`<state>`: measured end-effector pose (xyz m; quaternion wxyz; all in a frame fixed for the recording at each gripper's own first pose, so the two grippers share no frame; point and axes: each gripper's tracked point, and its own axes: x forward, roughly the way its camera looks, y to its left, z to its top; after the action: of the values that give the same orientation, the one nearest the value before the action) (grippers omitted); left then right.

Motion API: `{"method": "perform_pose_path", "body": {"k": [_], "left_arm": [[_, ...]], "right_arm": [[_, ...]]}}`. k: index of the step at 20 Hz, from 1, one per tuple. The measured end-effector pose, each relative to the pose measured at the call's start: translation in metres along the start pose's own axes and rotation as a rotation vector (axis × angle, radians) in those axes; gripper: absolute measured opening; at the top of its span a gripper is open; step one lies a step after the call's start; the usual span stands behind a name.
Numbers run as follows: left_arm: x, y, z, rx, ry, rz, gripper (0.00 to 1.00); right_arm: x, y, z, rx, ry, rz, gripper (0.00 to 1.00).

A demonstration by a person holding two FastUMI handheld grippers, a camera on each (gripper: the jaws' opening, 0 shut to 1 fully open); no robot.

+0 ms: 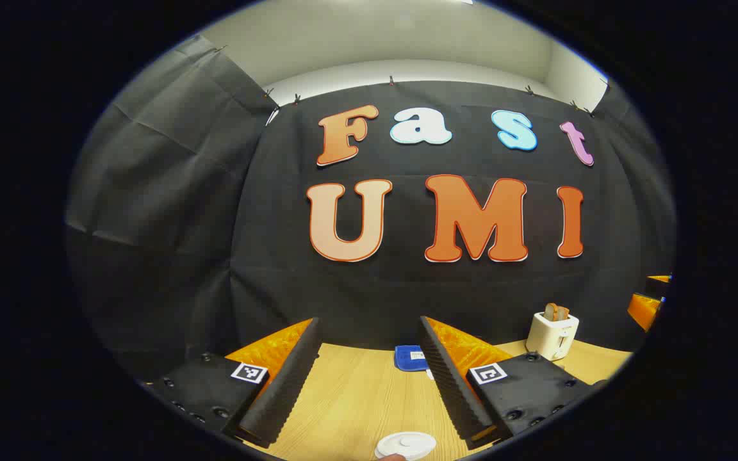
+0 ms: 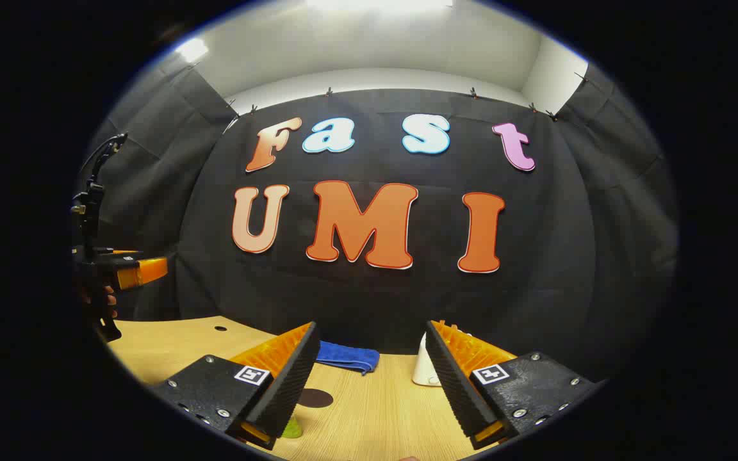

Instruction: Open the teacup lid with one hand, grasp the water bottle and pour water into the teacup with the other hand; after pouring, place the water bottle on the coaster and then close the teacup lid.

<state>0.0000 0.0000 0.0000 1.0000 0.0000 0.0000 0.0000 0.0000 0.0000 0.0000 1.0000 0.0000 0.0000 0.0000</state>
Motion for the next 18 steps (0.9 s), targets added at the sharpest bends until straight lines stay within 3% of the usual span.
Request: {"method": "perform_pose_path", "body": {"k": [7, 18], "left_arm": [[-0.002, -0.009, -0.01, 0.06, 0.002, -0.005, 1.0], [-0.009, -0.024, -0.009, 0.031, -0.003, -0.069, 0.99]], "right_arm": [[-0.001, 0.002, -0.004, 0.021, 0.006, 0.012, 0.99], [-0.002, 0.008, -0.005, 0.018, -0.003, 0.03, 0.99]]}}
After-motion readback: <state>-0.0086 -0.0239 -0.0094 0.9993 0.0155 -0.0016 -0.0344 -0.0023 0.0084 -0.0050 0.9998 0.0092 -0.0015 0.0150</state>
